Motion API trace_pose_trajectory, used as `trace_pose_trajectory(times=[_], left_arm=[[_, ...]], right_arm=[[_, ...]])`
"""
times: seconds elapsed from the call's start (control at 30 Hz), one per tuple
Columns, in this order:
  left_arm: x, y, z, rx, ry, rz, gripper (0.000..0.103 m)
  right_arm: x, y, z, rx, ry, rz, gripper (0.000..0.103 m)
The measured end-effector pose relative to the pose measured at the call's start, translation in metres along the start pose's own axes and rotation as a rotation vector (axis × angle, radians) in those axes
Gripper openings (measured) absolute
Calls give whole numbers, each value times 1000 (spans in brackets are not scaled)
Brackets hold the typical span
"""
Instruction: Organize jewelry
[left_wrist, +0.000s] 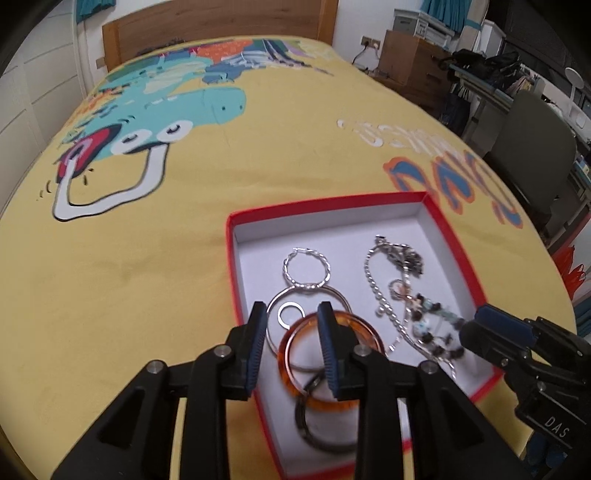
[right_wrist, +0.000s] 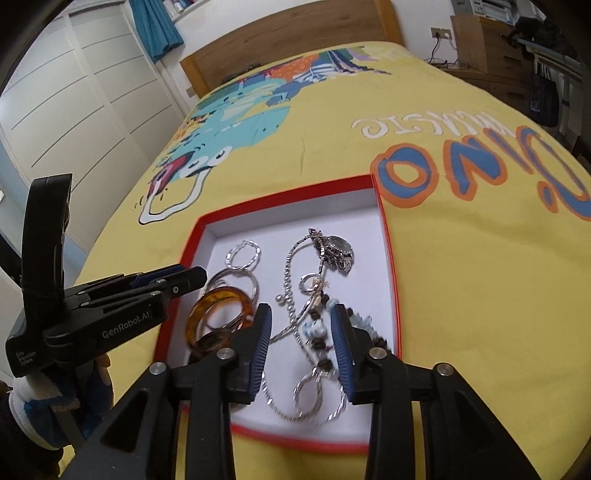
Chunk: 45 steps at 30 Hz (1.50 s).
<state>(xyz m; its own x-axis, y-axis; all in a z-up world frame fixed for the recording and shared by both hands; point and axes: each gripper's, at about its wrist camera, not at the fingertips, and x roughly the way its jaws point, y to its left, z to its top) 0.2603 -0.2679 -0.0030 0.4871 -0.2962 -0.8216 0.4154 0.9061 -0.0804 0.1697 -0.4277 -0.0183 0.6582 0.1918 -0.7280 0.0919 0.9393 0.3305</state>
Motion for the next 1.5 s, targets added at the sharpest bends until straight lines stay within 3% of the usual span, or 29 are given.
trace_pose_trajectory(times=[0.1, 0.17, 0.33, 0.4, 0.47, 0.7, 0.83, 1.07, 1.2, 1.5], left_arm=[[-23, 0, -14, 13, -21, 8, 27], [-37, 0, -24, 24, -36, 21, 27], [-78, 1, -61, 34, -46, 52, 27], [-92, 3, -79, 36, -40, 66, 30], [-107, 6, -97, 35, -37, 85, 42], [-160, 19, -142, 24, -70, 170, 44], [-194, 27, -158, 2, -104, 209, 44], [-248, 44, -177, -46, -181, 245, 45], [-276, 53, -186, -68, -231, 266, 47], [-311, 55, -197, -85, -307, 314, 49]], right_arm=[[-17, 11, -8, -11, -10, -4, 40], [-27, 18, -15, -20, -14, -6, 48], [-52, 34, -41, -14, -15, 0, 54], [-61, 41, -53, -10, -13, 3, 58], [-69, 47, -64, -6, -12, 8, 58], [-104, 82, -97, -48, -31, -15, 63], [-123, 104, -110, -79, -53, -35, 70], [-153, 142, -128, -145, -87, -53, 74], [-171, 163, -133, -183, -116, -61, 86], [-200, 189, -138, -240, -177, -91, 91]])
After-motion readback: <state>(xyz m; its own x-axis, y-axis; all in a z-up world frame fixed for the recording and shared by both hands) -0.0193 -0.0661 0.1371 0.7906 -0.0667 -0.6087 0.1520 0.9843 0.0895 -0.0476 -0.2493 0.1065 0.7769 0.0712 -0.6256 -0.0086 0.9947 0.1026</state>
